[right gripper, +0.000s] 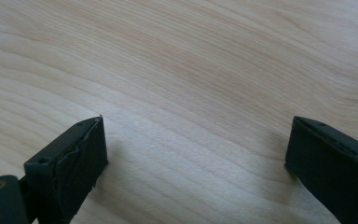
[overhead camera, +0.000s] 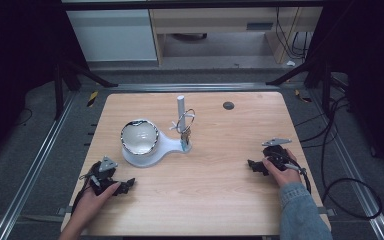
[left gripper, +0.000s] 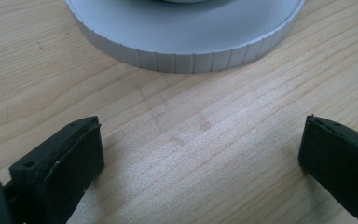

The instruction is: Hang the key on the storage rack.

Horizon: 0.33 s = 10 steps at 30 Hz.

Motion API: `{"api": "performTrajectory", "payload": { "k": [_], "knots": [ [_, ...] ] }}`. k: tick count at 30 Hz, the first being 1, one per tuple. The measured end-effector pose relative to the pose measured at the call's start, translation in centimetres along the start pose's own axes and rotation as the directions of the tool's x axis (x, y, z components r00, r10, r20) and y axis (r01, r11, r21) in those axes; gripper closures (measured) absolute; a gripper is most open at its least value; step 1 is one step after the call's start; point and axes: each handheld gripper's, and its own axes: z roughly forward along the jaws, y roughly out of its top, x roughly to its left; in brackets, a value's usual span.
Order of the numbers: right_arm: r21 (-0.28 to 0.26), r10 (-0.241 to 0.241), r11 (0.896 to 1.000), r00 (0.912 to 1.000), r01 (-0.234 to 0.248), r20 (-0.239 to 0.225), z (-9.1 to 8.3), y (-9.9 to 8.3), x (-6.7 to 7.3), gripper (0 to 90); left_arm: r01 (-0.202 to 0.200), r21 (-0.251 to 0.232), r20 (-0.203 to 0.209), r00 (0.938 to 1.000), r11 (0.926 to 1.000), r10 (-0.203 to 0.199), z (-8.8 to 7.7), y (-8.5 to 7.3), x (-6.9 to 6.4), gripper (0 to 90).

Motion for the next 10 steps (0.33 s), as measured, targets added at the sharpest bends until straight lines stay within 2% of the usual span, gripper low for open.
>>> {"api": "performTrajectory", "payload": {
  "k": [1, 5, 10],
  "knots": [
    [-0.009, -0.005, 1.000, 0.9999, 0.005, 0.016, 0.10, -0.14, -0.04, 3.2, 0.000, 0.000, 0.000, 1.0000, 1.0000, 0.000, 0.00, 0.00, 0.00, 0.0],
    [-0.045, 0.000, 0.999, 0.9997, 0.001, 0.023, 0.29, -0.51, -0.14, 0.5, -0.001, 0.000, 0.000, 1.0000, 1.0000, 0.001, 0.00, 0.00, 0.00, 0.0],
    [-0.049, 0.015, 0.999, 0.9994, -0.013, 0.030, 0.34, -0.56, -0.24, 0.1, 0.000, 0.000, 0.000, 1.0000, 1.0000, 0.000, 0.00, 0.00, 0.00, 0.0]
  ]
}}
